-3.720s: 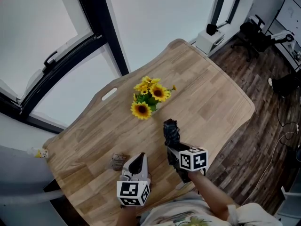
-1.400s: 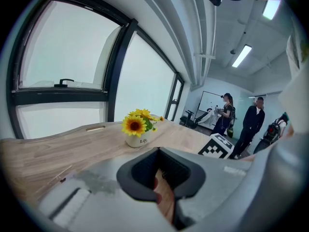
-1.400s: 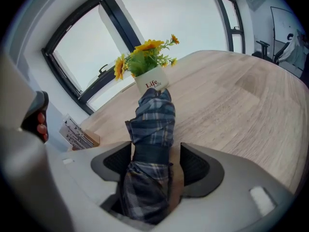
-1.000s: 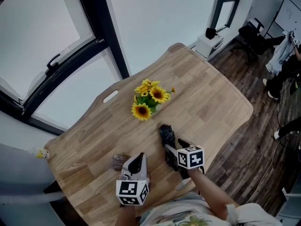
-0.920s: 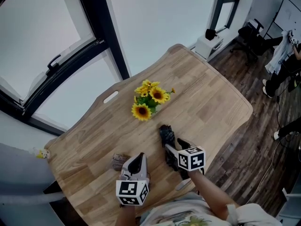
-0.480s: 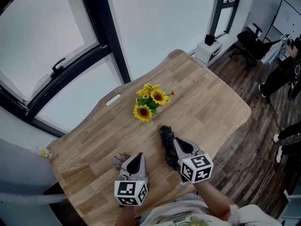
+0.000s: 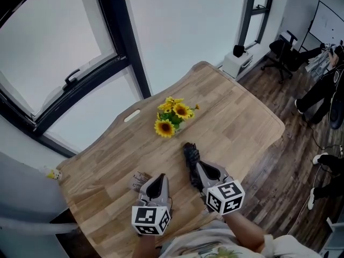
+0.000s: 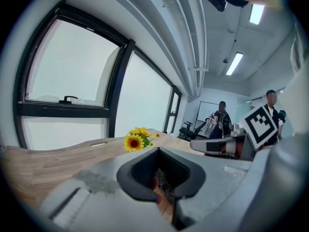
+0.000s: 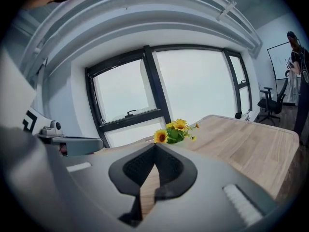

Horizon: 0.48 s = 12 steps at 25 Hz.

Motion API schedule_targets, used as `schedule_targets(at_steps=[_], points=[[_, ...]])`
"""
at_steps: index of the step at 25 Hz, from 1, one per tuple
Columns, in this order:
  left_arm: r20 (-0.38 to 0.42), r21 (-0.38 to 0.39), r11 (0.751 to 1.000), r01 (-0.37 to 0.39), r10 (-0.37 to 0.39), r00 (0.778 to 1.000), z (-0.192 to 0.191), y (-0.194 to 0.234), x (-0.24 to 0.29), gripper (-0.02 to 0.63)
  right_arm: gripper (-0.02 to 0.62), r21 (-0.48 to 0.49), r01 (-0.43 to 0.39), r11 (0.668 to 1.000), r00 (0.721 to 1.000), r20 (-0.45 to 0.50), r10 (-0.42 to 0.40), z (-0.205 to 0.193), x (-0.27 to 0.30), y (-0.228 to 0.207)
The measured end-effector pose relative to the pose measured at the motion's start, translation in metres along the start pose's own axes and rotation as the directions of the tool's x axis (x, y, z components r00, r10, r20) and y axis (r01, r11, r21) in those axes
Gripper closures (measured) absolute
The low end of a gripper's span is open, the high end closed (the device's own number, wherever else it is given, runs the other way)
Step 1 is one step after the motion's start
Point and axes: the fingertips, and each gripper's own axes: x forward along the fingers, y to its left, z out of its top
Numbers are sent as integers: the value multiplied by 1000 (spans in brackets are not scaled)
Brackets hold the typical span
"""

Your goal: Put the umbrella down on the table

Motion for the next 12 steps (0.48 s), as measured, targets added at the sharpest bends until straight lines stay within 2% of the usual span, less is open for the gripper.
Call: schedule_targets(at_steps=[12], points=[[20, 27, 999, 31, -32, 999, 6, -14, -24, 603, 595, -16, -10, 1000, 1000, 10, 10, -2, -22, 25]])
